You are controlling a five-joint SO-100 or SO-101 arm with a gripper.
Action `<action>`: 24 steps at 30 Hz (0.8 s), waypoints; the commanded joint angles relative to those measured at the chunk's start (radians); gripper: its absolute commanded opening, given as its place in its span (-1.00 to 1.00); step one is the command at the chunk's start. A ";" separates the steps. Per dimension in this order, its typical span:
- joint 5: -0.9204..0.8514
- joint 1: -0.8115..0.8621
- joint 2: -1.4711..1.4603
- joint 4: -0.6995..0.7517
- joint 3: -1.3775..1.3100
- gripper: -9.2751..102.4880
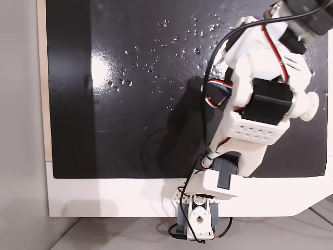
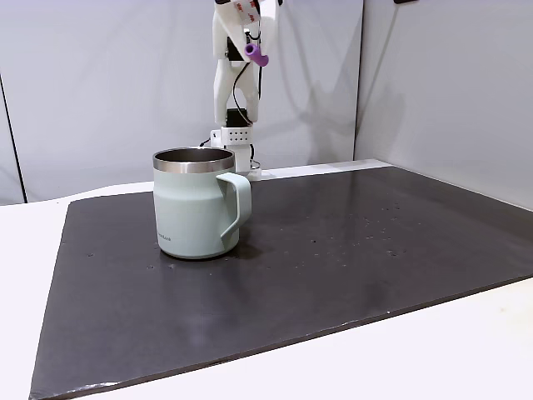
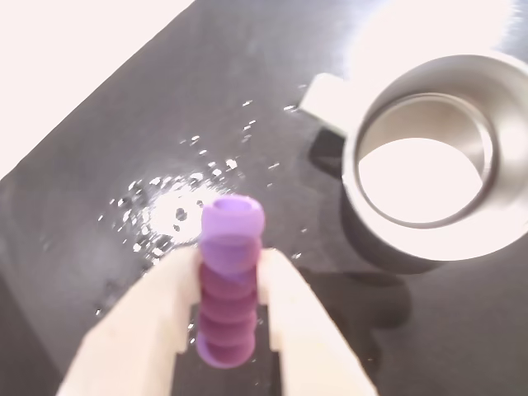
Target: Grasp a pengrip and put it in the cup.
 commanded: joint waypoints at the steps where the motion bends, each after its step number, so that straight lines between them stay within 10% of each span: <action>1: -0.041 0.080 0.058 0.002 0.012 -0.84; 24: -0.169 0.249 -0.230 -0.006 -0.075 -0.84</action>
